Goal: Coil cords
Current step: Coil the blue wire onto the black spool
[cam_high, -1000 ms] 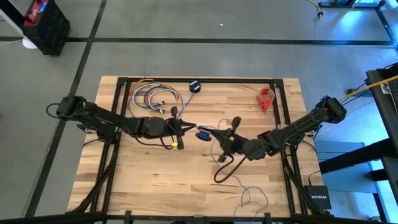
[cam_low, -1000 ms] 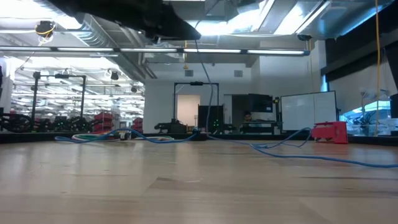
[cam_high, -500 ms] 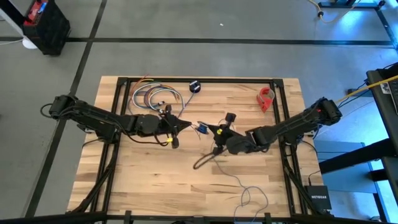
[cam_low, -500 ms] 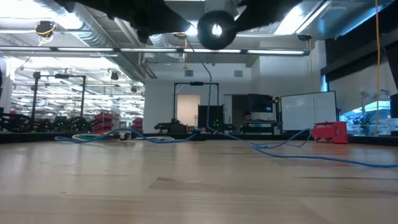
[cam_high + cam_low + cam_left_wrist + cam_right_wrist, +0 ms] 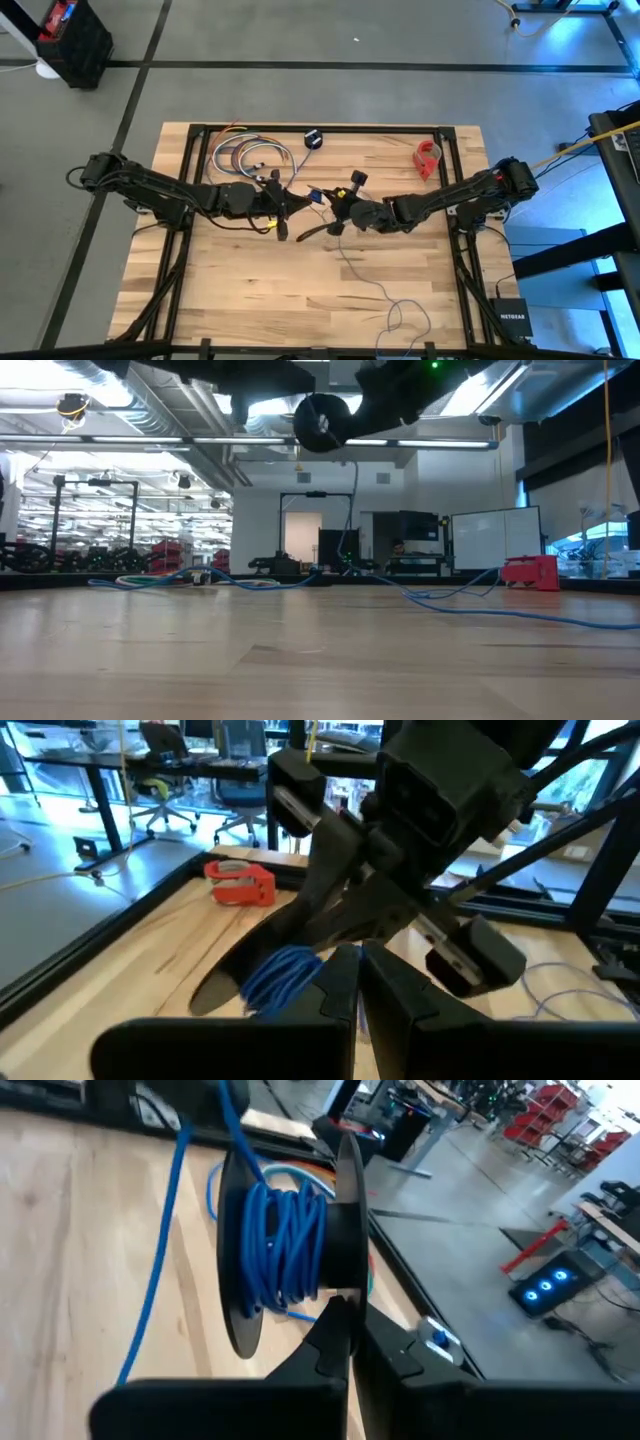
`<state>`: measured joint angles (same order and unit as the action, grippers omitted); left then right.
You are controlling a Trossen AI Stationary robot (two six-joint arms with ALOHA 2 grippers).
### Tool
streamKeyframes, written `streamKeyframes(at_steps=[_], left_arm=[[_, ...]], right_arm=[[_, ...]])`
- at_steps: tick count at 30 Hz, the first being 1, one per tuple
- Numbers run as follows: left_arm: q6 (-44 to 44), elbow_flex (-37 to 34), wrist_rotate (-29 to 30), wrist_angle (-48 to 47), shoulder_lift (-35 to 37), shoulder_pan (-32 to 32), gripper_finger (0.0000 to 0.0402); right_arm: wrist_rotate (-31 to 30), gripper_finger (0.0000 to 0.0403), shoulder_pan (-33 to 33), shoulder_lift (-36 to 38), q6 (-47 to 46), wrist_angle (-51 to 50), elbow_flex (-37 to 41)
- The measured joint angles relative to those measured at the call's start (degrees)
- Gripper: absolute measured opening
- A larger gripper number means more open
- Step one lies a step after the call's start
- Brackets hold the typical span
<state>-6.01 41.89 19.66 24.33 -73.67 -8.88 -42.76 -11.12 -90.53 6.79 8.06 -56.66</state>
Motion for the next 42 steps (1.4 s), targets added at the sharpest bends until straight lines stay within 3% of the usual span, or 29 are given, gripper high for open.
streamKeyframes(at_steps=[10, 19, 25, 36, 42], left_arm=[[0.92, 0.17, -0.46, 12.53, -5.62, -0.07, 0.0007], [6.71, 0.22, -0.52, 12.59, -5.88, -0.28, 0.0007], [10.72, 0.22, -0.37, 12.01, -5.94, -0.94, 0.0011], [9.48, 0.11, -0.24, 10.99, -6.07, -0.92, 0.0105], [10.62, 0.11, -0.22, 10.99, -6.07, -0.90, 0.0124]], right_arm=[[0.20, 0.0005, 0.81, -0.18, 2.59, 8.04, 0.13], [0.33, 0.0005, 0.70, -0.17, 5.09, 14.59, 0.15], [0.33, 0.0005, -0.53, -0.13, 6.57, 13.48, -2.13], [-0.30, 0.0005, -1.67, 0.16, 11.11, 13.08, -7.31], [-0.30, 0.0005, -1.61, 0.14, 13.17, 12.89, -9.05]])
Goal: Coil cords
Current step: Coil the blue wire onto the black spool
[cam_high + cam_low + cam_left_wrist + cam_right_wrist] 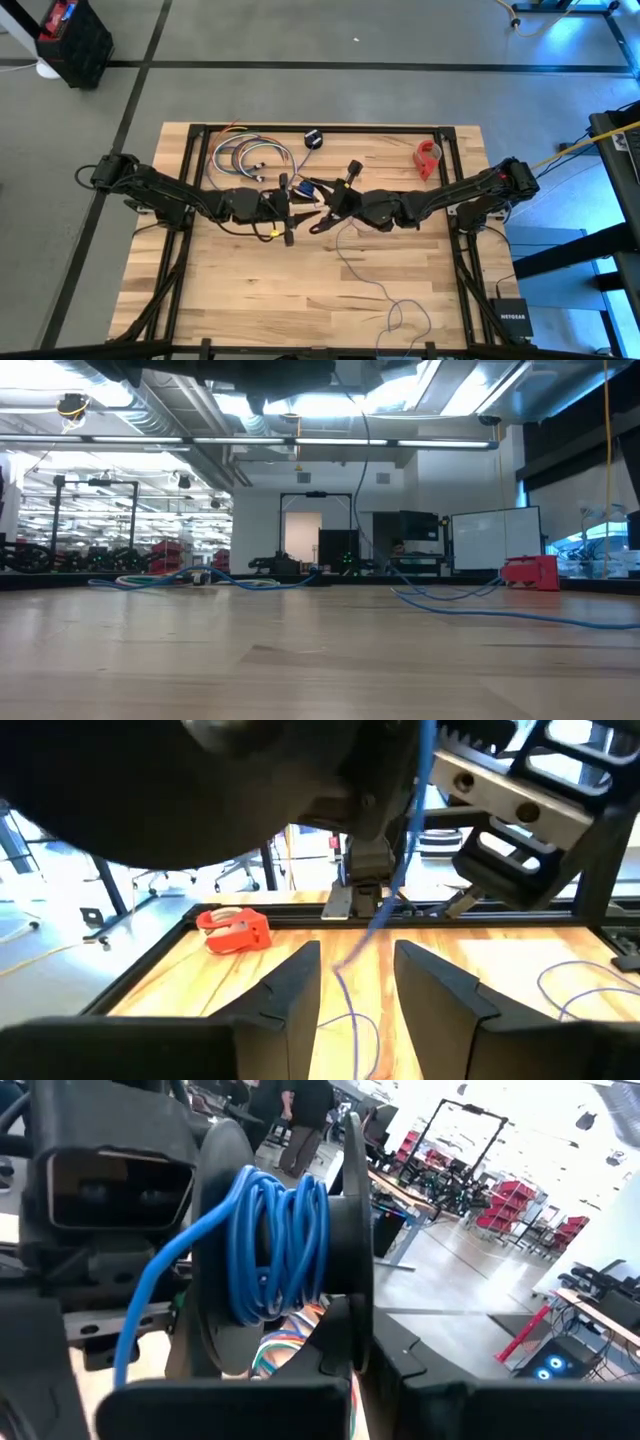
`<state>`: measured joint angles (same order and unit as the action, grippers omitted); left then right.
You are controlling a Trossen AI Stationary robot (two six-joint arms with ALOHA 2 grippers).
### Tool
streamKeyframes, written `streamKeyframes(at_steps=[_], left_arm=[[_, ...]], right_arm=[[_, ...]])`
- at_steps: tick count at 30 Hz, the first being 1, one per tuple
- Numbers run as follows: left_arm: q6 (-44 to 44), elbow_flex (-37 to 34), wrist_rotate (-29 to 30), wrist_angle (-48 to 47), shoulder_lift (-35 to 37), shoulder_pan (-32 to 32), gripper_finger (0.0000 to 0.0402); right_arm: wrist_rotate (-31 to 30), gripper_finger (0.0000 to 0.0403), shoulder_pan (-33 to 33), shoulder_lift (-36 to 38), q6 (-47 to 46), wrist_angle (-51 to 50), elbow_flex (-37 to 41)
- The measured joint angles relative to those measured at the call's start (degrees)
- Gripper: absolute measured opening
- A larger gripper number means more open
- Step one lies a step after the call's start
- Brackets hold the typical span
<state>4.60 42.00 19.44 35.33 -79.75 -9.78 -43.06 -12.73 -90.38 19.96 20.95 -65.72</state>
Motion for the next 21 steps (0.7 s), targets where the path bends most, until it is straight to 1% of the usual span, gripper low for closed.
streamKeyframes(at_steps=[6, 11, 17, 19, 21], left_arm=[[0.63, 0.00, -0.05, 0.16, 0.00, 0.00, 0.0125], [0.74, 0.00, -4.11, 1.45, 0.01, 0.01, 0.0125], [1.75, 0.00, -4.46, 2.13, -0.08, 0.02, 0.0125], [1.88, 0.00, -4.44, 3.11, -0.51, 0.02, 0.0118], [1.95, 0.00, -4.44, 5.11, -1.34, 0.02, 0.0100]], right_arm=[[0.78, 0.0005, -0.02, -0.01, 0.00, -0.15, -0.15], [1.21, 0.0005, -0.02, -0.01, -0.04, -0.15, -0.15], [1.78, 0.0005, -0.05, -0.01, -0.17, -0.13, -0.15], [1.79, 0.0005, -0.07, -0.01, -0.17, -0.11, -0.15], [2.24, 0.0005, -0.07, -0.03, -0.17, -0.09, -0.15]])
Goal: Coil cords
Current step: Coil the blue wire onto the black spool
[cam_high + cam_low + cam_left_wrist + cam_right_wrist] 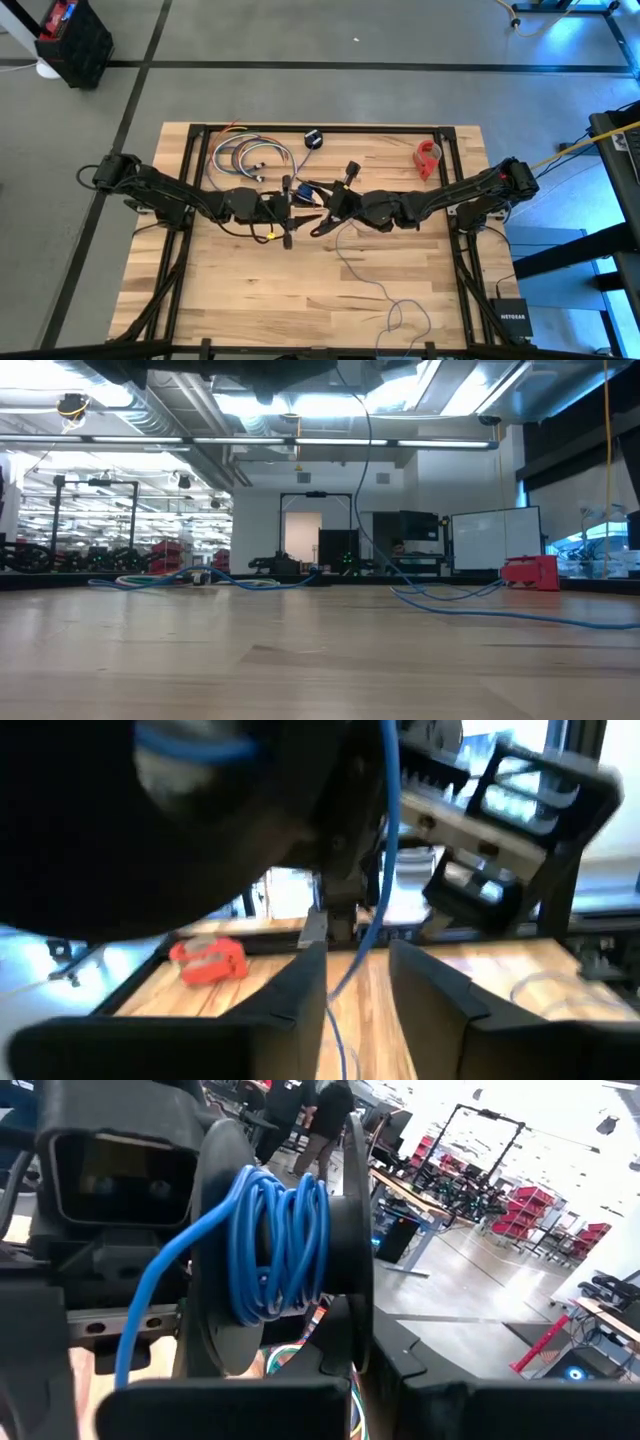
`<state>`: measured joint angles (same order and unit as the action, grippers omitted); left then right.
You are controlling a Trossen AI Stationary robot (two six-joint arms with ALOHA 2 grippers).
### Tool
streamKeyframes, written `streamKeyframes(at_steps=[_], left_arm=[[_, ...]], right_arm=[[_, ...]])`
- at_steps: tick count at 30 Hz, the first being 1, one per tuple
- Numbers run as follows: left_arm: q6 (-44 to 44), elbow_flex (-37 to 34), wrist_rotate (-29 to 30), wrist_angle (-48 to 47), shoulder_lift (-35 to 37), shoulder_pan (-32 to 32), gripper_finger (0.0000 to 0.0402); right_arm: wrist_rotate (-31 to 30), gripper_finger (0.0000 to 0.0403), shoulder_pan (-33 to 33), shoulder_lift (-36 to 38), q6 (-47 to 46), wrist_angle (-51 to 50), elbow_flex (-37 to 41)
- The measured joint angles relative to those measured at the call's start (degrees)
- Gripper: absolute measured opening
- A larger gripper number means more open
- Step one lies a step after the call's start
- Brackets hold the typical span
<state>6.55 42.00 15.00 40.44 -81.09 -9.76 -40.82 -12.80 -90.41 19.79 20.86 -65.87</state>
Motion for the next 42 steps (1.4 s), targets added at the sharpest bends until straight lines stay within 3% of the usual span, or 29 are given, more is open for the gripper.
streamKeyframes(at_steps=[5, 7, 18, 26, 34, 42], left_arm=[[0.03, -0.02, -0.01, 0.71, -0.14, 0.10, 0.0020], [-0.14, -0.02, 0.05, 1.19, -0.15, 0.11, 0.0008], [-2.90, 0.04, 0.11, 2.72, -2.21, 2.38, 0.0002], [-1.68, 0.11, 0.11, -0.17, -2.26, 2.77, 0.0003], [-1.34, 0.22, -0.29, -0.34, -2.17, 3.10, 0.0002], [-1.29, 0.11, -0.31, -1.07, -2.28, 3.10, 0.0002]], right_arm=[[0.21, 0.0005, 0.00, -0.02, -0.02, 0.06, 0.00], [0.54, 0.0005, 0.02, -0.06, -0.02, 0.32, 0.00], [5.87, 0.0005, 0.16, -0.09, -0.28, 5.50, 0.04], [3.49, 0.0005, -1.45, 2.62, 1.75, 1.01, 0.11], [-1.56, 0.0005, -6.17, 6.59, 1.79, -9.62, -1.92], [-3.08, 0.0005, -9.92, 7.30, 3.28, -10.77, -5.08]])
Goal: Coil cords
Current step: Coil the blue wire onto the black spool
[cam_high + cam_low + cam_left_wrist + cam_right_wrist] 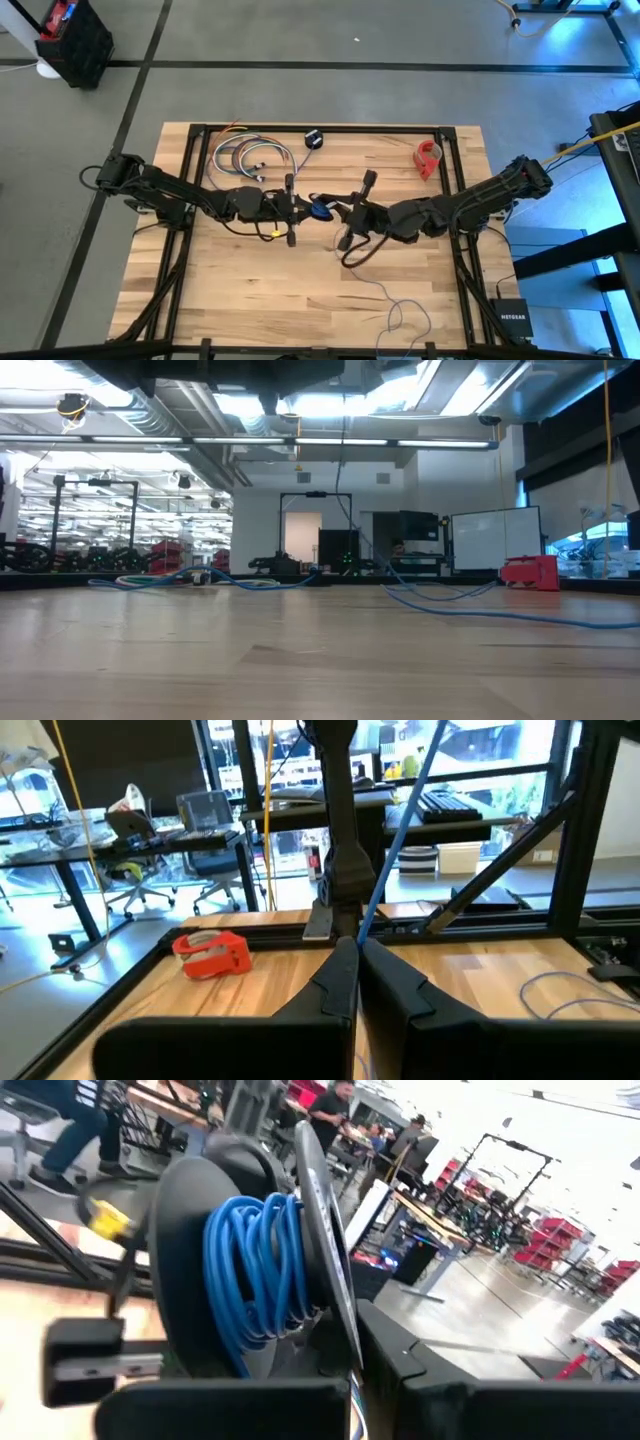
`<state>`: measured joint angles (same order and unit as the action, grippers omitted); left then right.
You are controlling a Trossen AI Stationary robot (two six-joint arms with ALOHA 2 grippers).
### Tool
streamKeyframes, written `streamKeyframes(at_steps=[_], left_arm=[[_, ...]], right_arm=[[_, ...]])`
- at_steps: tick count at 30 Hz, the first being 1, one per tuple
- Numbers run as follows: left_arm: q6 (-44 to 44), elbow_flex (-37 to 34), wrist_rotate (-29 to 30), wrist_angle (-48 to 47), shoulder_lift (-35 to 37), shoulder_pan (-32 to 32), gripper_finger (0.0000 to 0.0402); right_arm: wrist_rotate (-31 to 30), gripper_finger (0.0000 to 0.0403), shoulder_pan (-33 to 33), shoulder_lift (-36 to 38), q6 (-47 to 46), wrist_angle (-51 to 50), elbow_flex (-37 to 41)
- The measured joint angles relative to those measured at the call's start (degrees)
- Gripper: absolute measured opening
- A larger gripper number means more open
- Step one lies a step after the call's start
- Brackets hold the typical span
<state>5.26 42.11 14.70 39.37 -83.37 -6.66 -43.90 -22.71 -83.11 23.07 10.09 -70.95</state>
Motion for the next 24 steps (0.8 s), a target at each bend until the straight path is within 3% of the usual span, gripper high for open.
streamKeyframes(at_steps=[14, 19, 24], left_arm=[[0.92, -0.13, 0.62, -1.46, -0.06, 0.07, 0.0002], [1.10, -0.24, 2.39, -6.31, 2.40, 0.04, 0.0002], [-0.25, -0.32, 4.94, -14.21, 7.09, -0.03, 0.0001]], right_arm=[[-3.27, 0.0005, -4.43, 1.13, 3.08, -1.23, -2.35], [-8.01, 0.0005, -6.21, 1.12, 0.55, -8.41, -2.37], [-9.10, 0.0005, -6.25, 1.11, -7.64, -17.42, -2.46]])
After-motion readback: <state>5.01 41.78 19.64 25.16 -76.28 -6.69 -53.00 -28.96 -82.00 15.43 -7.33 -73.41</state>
